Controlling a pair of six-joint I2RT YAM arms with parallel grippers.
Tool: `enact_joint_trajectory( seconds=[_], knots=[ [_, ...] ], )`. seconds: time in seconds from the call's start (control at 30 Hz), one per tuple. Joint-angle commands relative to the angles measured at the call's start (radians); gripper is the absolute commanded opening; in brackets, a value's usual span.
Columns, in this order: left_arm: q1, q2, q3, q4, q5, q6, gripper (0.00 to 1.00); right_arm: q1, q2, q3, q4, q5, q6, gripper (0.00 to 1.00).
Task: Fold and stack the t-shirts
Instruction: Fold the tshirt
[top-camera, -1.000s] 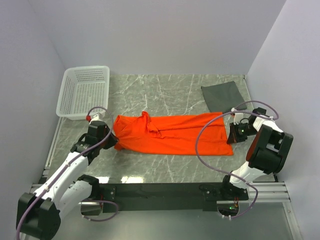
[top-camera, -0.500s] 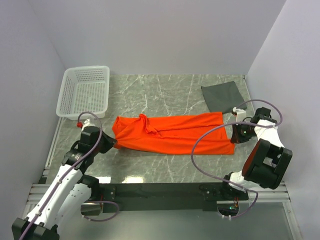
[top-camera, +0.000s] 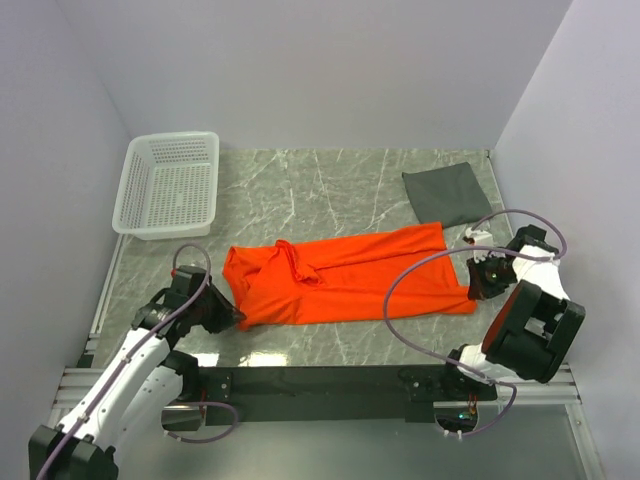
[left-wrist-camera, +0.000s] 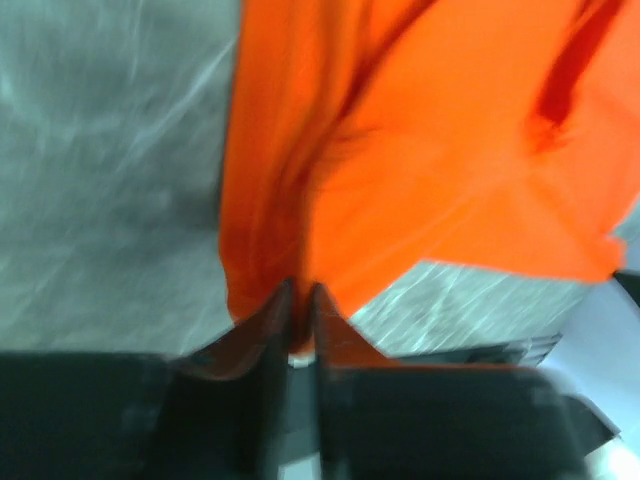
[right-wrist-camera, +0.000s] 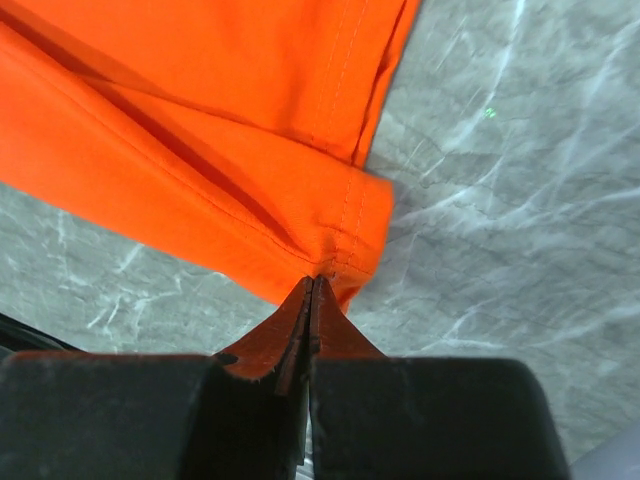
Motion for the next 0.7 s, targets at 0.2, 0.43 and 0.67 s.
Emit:
enact_joint_trajectory(
  seconds=[0.2, 0.43, 0.67],
  knots=[
    [-0.023, -0.034, 0.123, -0.12, 0.001, 0.069, 0.56, -0.008, 0.074, -0.003, 0.047, 0.044, -0.017, 0.09],
    [-0.023, -0.047, 0.176, -0.017, -0.092, 0.064, 0.63, -0.004, 0.06, 0.092, -0.005, -0.051, -0.011, 0.32],
    [-0.018, 0.208, 0.189, 0.231, -0.295, 0.11, 0.61, 0.089, 0.111, 0.203, 0.018, -0.197, 0.091, 0.36]
  ],
)
